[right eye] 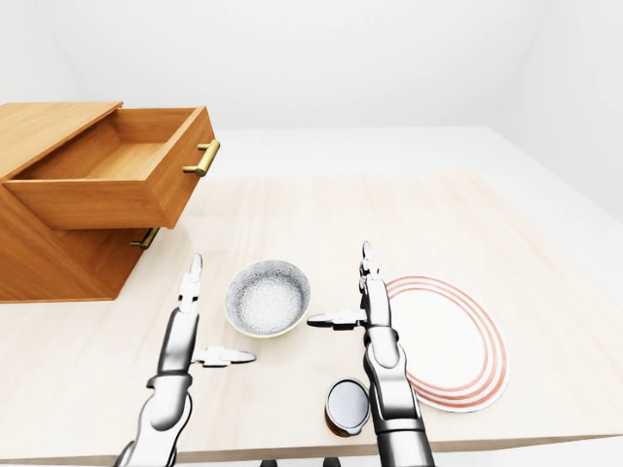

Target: Put the bowl on top of the cabinet.

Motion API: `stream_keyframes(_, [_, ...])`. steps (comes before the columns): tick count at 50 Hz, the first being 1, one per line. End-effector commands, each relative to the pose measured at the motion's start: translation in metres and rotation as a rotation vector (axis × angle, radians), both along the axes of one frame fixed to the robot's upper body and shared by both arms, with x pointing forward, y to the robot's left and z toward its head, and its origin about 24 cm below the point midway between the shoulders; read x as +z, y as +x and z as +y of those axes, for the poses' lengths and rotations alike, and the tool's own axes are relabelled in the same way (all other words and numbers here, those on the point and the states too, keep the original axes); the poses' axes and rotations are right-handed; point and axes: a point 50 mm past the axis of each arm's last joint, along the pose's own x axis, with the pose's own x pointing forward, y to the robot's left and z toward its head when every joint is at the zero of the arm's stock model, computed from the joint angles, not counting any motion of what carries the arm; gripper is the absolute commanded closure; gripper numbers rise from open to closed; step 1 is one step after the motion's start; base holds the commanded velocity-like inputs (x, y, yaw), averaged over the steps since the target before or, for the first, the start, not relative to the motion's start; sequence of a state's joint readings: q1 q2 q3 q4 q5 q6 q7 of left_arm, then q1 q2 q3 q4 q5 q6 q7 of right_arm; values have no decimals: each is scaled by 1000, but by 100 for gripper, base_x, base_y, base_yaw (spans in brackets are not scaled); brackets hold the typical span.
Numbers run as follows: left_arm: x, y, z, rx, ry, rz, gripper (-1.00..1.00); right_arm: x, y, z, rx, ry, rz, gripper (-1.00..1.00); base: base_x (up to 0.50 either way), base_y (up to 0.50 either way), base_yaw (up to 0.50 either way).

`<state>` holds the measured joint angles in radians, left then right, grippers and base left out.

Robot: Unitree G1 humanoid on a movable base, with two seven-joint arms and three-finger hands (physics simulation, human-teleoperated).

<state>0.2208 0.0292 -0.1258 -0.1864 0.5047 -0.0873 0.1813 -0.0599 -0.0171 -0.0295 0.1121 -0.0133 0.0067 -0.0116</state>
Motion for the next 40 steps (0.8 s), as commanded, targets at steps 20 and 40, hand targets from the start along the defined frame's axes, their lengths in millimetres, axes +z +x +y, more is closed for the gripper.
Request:
stream_keyframes(20, [1, -15, -7, 161, 450, -218, -100, -1, 1, 2, 9, -4, 1, -100, 0, 0, 0])
stream_keyframes(40, [-11, -16, -41, -30, 641, -263, -100, -1, 0, 3, 17, -3, -2, -100, 0, 0, 0])
